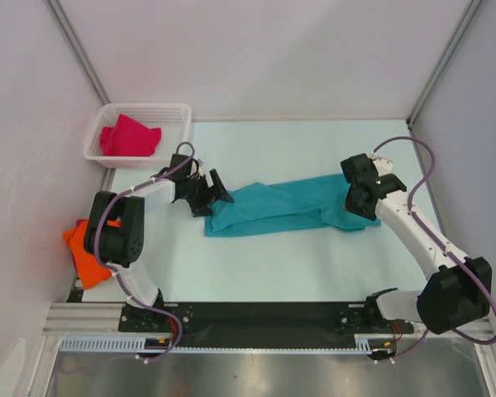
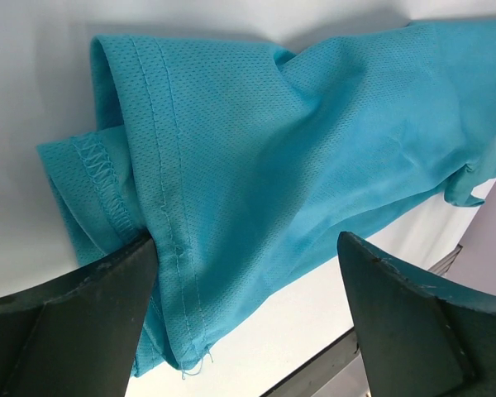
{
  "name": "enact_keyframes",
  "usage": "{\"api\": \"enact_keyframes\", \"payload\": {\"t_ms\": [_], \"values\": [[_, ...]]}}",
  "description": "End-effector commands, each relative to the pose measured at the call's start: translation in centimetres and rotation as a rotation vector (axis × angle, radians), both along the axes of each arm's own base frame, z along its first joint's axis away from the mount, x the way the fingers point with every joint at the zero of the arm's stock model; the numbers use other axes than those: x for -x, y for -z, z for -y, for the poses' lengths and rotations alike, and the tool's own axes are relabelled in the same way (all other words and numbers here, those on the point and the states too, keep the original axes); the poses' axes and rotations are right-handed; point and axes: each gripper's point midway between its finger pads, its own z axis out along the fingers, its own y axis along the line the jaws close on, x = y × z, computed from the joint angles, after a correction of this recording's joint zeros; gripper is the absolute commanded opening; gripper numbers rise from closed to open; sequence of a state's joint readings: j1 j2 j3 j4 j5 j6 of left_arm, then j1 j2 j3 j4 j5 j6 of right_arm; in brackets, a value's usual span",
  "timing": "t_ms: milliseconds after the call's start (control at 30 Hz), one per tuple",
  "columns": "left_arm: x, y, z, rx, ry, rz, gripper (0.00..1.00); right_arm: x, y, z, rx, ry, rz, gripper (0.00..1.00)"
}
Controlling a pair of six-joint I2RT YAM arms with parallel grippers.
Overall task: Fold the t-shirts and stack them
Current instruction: Fold the other side of the tshirt into a rectangle
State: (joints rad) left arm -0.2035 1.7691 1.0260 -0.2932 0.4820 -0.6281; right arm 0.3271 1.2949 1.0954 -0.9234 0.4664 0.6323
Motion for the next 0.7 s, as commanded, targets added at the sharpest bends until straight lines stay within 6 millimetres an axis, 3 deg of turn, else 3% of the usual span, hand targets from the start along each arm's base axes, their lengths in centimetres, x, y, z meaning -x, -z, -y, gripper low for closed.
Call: {"api": "enact_keyframes", "payload": {"t_ms": [0,100,333,567,667], "values": [[-0.6,-1.1,0.1,0.005,0.001,0.053,0.93,0.3,-0.5,0.5,0.018,0.008,0.018,0.49],[-0.4,-1.2,-0.1,0.0,0.001,0.056,0.82,0.3,-0.5,0.5,0.021,0.008,0.018,0.49],[-0.4,-1.6,0.0,0.003,0.003,0.065,0.41,0.4,-0.6,0.6,0.019,0.009,0.019,0.48],[-0.3,-2.0,-0.2,-0.007,0.002,0.073,0.4,0.4,-0.7,0.6,0.023,0.007,0.021,0.49],[-0.3,-2.4,-0.4,-0.019,0.006,0.08,0.48,0.3,-0.6,0.5,0.02,0.004,0.018,0.48]]}}
